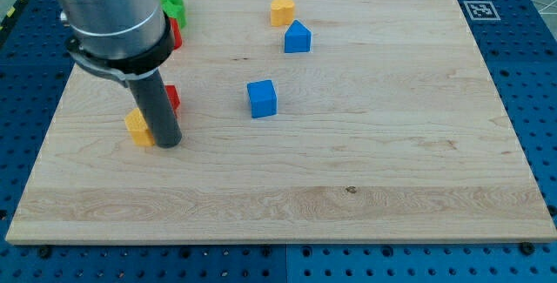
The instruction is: Push the red star closer to the red circle
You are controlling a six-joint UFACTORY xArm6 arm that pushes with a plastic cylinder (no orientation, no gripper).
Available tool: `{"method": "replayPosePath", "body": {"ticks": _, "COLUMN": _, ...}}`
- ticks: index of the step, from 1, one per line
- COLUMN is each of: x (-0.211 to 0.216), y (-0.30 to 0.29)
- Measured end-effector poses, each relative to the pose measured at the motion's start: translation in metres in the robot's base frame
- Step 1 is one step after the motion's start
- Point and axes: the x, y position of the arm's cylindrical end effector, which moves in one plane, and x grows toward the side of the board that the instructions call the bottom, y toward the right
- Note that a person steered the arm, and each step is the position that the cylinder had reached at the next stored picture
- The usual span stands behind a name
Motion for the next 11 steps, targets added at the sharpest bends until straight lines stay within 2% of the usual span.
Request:
{"method": "replayPosePath", "body": {"ticks": 2, "x": -0.010, "y": -0.009}}
{"method": "replayPosePath", "body": {"ticks": 4, "x": -0.044, "y": -0.012}}
{"method": "replayPosePath", "body": {"ticks": 7, "x": -0.061, "y": -0.037}}
{"method": "replayPosePath", "body": {"ticks": 8, "x": -0.077, "y": -0.023}}
{"method": "replayPosePath", "body": {"ticks": 10, "x": -0.080, "y": 0.018}}
{"method": "replayPosePath", "body": {"ticks": 11, "x": -0.081, "y": 0.020}}
